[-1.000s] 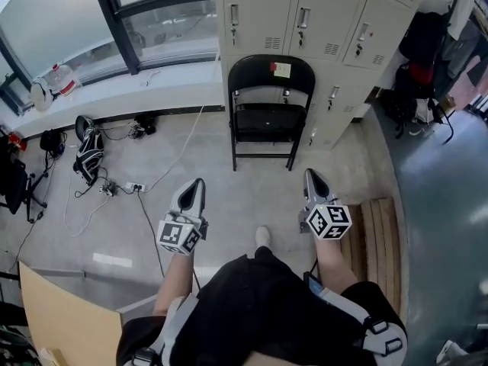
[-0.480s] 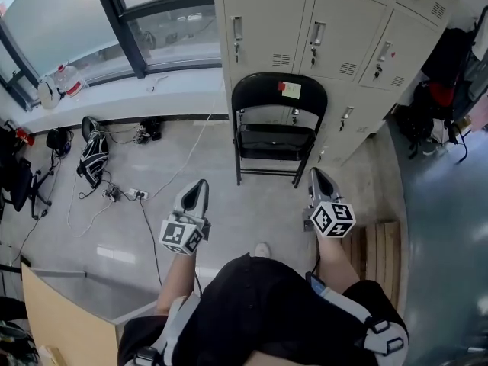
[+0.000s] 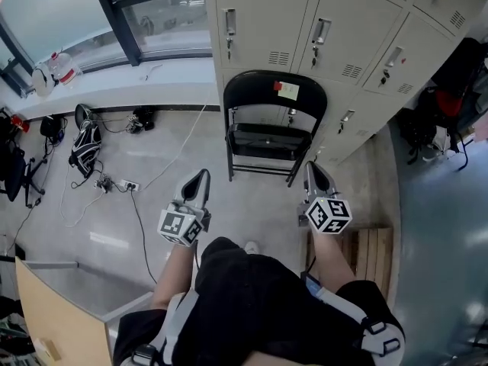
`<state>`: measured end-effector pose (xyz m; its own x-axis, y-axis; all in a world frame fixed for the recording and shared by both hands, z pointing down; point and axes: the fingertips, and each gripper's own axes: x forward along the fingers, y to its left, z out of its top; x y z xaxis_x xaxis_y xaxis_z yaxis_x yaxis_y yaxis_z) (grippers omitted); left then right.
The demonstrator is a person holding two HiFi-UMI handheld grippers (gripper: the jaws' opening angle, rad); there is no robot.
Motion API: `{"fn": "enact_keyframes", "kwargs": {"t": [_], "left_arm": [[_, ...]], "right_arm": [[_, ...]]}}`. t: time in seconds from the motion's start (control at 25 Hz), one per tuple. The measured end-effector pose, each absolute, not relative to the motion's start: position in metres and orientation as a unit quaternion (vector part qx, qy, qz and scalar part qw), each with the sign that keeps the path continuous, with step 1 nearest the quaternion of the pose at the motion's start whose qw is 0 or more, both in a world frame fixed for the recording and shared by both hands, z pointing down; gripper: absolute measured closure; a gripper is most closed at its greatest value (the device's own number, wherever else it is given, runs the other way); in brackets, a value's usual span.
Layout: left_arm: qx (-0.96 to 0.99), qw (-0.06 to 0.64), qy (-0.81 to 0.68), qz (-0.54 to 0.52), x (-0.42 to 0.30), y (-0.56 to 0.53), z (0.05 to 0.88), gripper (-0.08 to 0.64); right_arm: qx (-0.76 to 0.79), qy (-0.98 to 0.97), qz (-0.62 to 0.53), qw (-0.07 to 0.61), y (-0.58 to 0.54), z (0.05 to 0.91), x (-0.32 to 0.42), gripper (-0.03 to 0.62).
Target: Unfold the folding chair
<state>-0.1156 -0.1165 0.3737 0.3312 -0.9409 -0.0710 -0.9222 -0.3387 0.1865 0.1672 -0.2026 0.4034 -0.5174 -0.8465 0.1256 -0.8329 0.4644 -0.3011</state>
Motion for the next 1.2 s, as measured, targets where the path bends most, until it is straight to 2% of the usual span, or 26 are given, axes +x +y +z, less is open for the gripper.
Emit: {"fn": "enact_keyframes", "kwargs": {"t": [0.32, 0.72, 1.2], "left_arm": [[0.818, 0.064, -0.566, -0.08, -0.138, -0.163, 0.386, 0.561], [0.849, 0.057, -0.518, -0.085, -0.149, -0.269, 0.376, 0.561], [0.887, 0.066, -0.456, -0.023, -0.154, -0.364, 0.4, 0.561]], "right_arm": [[-0.515, 0.84, -0.172, 0.001, -0.237, 0.423, 0.162, 0.586], [-0.558, 0.816, -0.153, 0.012, -0.308, 0.396, 0.152, 0.586], [-0.578, 0.796, -0.181, -0.007, -0.346, 0.419, 0.117, 0.586]]}}
